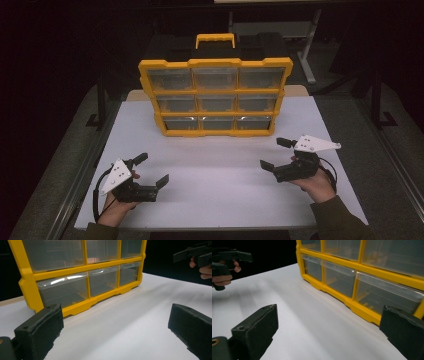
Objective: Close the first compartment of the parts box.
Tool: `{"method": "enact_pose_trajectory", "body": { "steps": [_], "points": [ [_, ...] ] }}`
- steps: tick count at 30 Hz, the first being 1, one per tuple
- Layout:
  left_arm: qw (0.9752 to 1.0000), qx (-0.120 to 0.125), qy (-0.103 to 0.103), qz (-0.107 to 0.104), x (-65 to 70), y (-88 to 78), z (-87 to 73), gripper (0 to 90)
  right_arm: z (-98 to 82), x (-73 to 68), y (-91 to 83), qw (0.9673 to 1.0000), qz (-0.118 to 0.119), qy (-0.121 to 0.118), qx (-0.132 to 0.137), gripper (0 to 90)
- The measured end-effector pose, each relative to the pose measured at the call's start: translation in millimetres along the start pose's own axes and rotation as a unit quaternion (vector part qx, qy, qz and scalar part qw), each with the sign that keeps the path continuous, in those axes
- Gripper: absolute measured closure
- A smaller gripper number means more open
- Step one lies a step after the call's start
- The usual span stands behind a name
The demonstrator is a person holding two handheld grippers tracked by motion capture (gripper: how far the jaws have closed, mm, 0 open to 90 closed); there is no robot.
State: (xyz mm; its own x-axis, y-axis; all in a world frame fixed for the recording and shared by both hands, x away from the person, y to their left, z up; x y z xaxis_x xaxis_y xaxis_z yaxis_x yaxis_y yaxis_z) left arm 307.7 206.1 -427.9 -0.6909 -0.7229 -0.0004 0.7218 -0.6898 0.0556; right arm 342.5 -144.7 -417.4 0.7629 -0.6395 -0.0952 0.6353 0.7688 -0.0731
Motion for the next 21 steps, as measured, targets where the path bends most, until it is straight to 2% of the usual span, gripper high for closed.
{"method": "enact_pose_trajectory", "body": {
  "steps": [7, 15, 21],
  "points": [
    [1.0000, 0.001, -0.002, 0.000, 0.1, -0.1, 0.2, 0.0, -11.6, 3.0, -18.2, 0.9996, -0.024, 0.002, 0.015, 1.6],
    [1.0000, 0.001, -0.001, -0.001, 0.5, 0.3, 0.1, 0.0, -23.4, -0.2, -29.3, 0.9993, -0.029, 0.010, 0.020, 1.2],
    [1.0000, 0.002, -0.002, -0.001, 1.4, 0.7, -0.1, 0.0, -34.2, -4.4, -35.1, 0.9994, -0.031, 0.005, 0.014, 1.2]
  ]
}}
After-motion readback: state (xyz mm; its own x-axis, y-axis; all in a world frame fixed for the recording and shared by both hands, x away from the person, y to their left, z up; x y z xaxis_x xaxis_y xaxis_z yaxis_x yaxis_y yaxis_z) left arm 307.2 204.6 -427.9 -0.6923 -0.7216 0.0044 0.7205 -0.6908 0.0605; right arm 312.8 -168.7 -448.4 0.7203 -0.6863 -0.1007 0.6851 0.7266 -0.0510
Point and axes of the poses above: each handheld gripper's, and its own axes: y roughly forward along the jaws, z roughly out of its top, x roughly to its right, the point moved 9 cm from there along y, roughly forward along the jaws, and after that the axes turned 15 degrees about x, right-handed, at the moved point
